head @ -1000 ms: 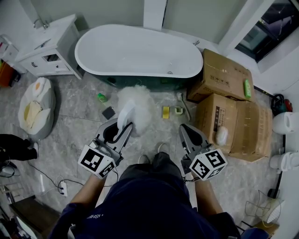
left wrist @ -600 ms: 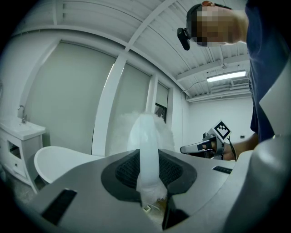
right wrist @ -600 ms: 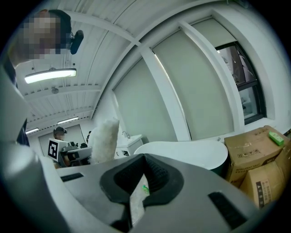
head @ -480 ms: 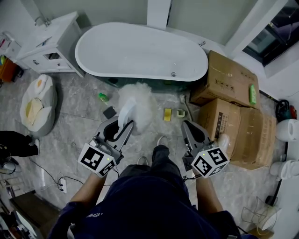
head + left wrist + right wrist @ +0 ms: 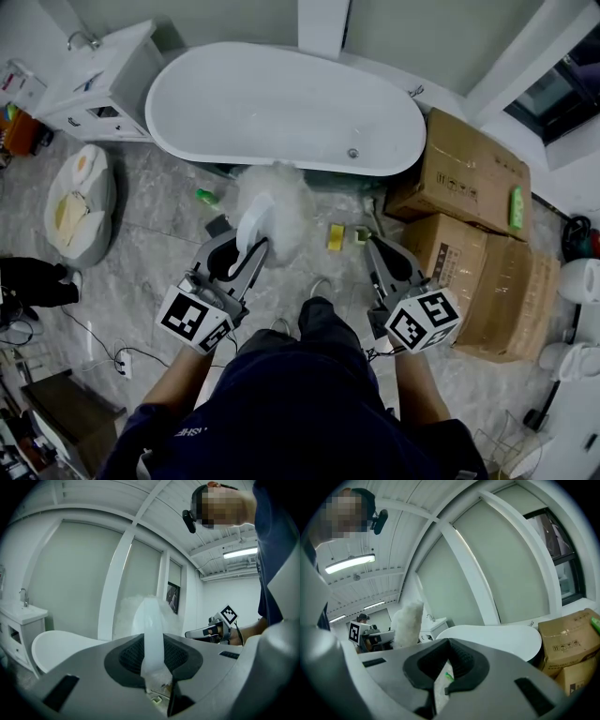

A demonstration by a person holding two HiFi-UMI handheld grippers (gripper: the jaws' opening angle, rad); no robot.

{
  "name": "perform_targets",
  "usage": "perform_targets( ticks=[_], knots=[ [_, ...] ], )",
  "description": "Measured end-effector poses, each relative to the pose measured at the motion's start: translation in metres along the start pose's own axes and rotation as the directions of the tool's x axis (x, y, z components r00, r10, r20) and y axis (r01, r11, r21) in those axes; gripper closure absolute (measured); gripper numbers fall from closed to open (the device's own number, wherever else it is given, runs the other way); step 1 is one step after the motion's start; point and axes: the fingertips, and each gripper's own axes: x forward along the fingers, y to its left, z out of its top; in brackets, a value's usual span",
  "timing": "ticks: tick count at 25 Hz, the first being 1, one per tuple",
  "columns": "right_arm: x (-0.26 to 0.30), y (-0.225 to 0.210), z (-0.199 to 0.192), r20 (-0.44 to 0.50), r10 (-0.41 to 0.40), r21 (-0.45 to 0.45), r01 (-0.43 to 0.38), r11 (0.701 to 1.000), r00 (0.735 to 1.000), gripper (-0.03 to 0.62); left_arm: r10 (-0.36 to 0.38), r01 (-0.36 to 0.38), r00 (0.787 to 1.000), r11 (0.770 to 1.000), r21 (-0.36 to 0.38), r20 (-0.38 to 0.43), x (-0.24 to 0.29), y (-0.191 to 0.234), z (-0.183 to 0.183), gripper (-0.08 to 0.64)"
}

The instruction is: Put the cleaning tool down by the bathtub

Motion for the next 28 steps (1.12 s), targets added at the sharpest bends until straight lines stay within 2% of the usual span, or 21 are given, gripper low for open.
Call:
perform_targets(
  ticks=[7, 20, 28],
  knots=[
    [0.025, -0.05, 0.015, -0.027, 0.046, 0.017, -0.046, 0.999, 0.999, 0.588, 0.042, -0.042, 0.999, 0.999, 0.001, -0.03, 0.053, 0.007, 0.004, 0.453],
    [0.056, -0.125, 0.024, -0.058, 0.062, 0.049, -0.059, 0.997, 0.996, 0.588, 0.057, -0.057, 0.994, 0.998, 0.004, -0.094, 0.134, 0.017, -0.006, 0.453],
    [0.07, -0.143, 0.022, -0.077, 0.051, 0.072, -0.046, 0.996, 0.996, 0.588, 0.046, -0.047, 0.991, 0.999, -0.002, -0.129, 0.153, 0.028, -0.011, 0.453]
  ],
)
